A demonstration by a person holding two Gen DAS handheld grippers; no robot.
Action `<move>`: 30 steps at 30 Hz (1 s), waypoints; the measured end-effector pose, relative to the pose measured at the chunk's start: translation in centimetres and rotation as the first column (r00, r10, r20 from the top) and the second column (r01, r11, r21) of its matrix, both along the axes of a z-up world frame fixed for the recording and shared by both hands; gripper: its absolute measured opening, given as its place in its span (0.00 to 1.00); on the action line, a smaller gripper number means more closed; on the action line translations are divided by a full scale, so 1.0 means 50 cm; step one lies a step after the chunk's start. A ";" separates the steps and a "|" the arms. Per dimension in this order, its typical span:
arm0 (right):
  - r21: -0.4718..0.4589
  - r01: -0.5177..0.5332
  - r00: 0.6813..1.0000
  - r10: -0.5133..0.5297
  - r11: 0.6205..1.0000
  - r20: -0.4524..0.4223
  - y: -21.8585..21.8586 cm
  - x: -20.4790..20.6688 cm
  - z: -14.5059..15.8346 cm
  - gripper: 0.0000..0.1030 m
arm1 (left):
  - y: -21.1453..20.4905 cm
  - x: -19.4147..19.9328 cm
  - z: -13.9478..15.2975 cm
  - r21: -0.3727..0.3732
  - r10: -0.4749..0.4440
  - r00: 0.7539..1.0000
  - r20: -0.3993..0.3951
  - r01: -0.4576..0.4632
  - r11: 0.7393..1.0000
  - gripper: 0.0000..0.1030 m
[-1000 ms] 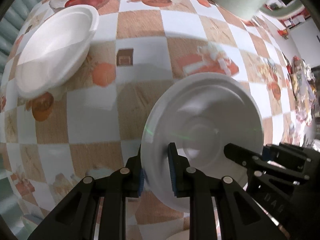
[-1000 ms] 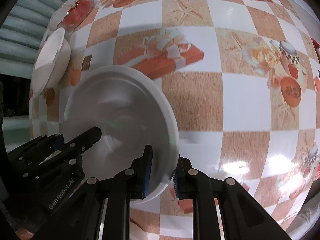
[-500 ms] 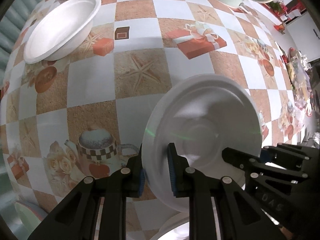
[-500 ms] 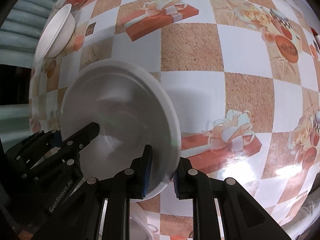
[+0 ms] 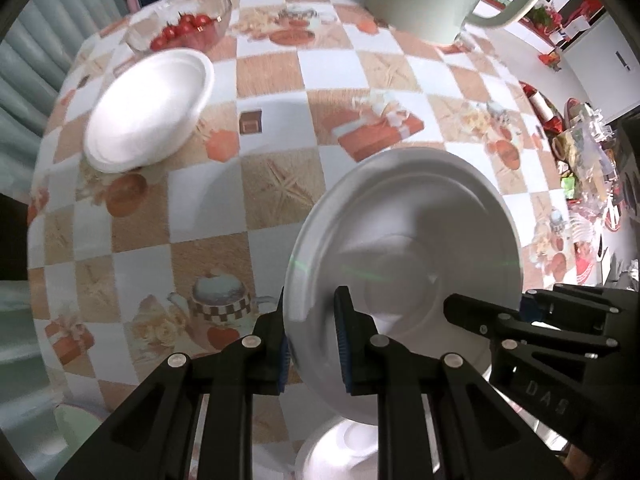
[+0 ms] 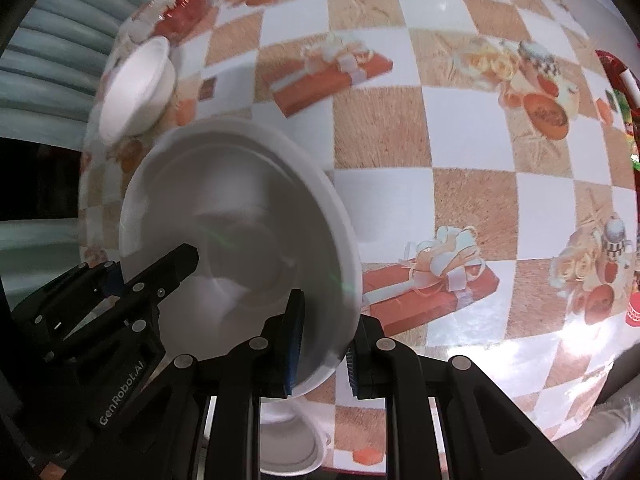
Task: Organize plates and bowls
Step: 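Lift the second white bowl with both grippers and carry it over the stack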
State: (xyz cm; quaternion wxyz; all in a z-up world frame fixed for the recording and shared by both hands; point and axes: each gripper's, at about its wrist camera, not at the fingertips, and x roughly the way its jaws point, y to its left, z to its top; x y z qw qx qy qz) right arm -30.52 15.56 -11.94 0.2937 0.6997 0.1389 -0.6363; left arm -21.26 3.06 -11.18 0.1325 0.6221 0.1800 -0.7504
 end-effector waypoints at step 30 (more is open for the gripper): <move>0.065 0.026 0.999 -0.028 0.998 0.027 0.077 0.197 0.090 0.20 | 0.119 0.188 0.069 0.045 -0.157 0.986 0.053 0.154 0.987 0.20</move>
